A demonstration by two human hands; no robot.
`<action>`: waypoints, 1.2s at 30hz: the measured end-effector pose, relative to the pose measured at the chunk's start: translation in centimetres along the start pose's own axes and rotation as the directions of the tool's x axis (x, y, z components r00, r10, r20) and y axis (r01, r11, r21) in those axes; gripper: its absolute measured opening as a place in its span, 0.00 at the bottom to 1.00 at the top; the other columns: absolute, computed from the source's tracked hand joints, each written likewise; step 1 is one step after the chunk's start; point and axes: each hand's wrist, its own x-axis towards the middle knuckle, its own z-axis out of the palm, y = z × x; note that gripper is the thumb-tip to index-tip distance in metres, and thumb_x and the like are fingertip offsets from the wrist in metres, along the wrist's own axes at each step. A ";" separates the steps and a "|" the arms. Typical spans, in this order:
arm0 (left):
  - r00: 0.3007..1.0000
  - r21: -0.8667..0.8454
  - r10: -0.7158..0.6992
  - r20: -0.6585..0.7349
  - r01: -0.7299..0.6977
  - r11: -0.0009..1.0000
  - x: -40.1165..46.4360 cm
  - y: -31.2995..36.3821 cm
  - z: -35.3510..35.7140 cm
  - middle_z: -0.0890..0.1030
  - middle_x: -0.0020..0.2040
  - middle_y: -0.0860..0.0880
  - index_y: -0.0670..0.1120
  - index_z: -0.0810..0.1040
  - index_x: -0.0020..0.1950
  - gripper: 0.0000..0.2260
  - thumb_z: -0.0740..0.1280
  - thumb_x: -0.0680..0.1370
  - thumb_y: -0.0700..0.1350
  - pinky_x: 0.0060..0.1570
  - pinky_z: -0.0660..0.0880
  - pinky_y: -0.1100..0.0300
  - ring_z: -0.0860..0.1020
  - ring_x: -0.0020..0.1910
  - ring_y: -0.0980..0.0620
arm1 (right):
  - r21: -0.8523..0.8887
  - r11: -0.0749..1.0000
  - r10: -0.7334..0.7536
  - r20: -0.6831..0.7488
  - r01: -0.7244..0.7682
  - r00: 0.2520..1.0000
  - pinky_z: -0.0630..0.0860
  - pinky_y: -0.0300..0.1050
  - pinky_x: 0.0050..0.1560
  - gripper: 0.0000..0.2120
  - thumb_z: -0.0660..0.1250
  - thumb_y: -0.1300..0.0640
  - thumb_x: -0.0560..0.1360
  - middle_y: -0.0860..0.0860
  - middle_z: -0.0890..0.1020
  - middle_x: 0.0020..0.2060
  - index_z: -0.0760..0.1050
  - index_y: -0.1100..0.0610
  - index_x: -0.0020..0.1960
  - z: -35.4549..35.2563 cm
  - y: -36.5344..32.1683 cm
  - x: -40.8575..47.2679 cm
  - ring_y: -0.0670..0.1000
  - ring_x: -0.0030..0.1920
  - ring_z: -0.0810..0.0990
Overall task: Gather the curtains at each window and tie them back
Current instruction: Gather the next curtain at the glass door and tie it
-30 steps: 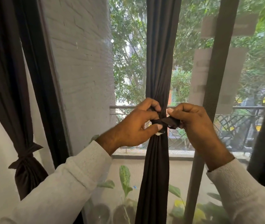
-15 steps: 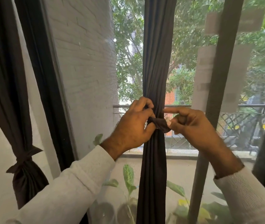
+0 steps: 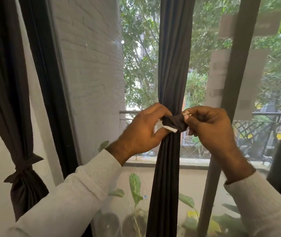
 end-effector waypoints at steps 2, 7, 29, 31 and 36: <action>0.996 0.057 0.008 -0.086 -0.003 0.998 -0.2 0.4 0.2 0.82 0.55 0.50 0.43 0.80 0.61 0.10 0.73 0.80 0.38 0.56 0.76 0.44 0.80 0.53 0.50 | -0.030 0.999 -0.043 0.001 0.043 0.999 0.76 0.39 0.30 0.04 0.73 0.64 0.80 0.50 0.85 0.30 0.86 0.58 0.49 -0.2 -0.4 -0.1 0.52 0.25 0.81; 0.977 0.230 0.179 -0.116 -0.148 0.962 -0.1 0.6 0.8 0.84 0.54 0.50 0.44 0.84 0.53 0.08 0.75 0.76 0.35 0.54 0.73 0.42 0.81 0.52 0.50 | -0.171 0.968 -0.191 -0.014 0.186 0.981 0.80 0.45 0.29 0.04 0.73 0.62 0.81 0.51 0.85 0.32 0.86 0.57 0.51 -0.6 -1.1 0.1 0.51 0.26 0.82; 0.990 0.274 0.125 0.070 -0.139 0.952 -0.3 -0.2 -2.1 0.72 0.71 0.46 0.49 0.85 0.50 0.05 0.78 0.77 0.41 0.61 0.75 0.42 0.73 0.65 0.47 | -0.313 0.939 -0.191 -0.132 0.142 0.973 0.85 0.60 0.40 0.05 0.73 0.53 0.79 0.47 0.87 0.37 0.88 0.50 0.51 -0.9 0.1 4.4 0.51 0.35 0.85; 0.973 0.369 0.220 0.074 -0.231 0.900 -0.4 -0.2 -2.5 0.78 0.66 0.44 0.46 0.85 0.51 0.04 0.75 0.78 0.38 0.58 0.74 0.45 0.75 0.62 0.46 | -0.307 0.945 -0.164 -0.145 0.113 0.976 0.85 0.59 0.41 0.05 0.74 0.54 0.79 0.47 0.87 0.37 0.88 0.52 0.52 -0.9 0.2 4.6 0.49 0.36 0.86; 0.921 0.460 0.347 0.179 -0.390 0.798 -1.0 -0.1 -1.5 0.84 0.53 0.42 0.39 0.83 0.57 0.13 0.63 0.76 0.32 0.50 0.74 0.43 0.79 0.50 0.40 | -0.201 0.980 -0.019 -0.124 -0.006 0.992 0.85 0.50 0.32 0.04 0.74 0.60 0.80 0.51 0.86 0.35 0.88 0.57 0.53 -0.1 0.4 4.7 0.43 0.32 0.85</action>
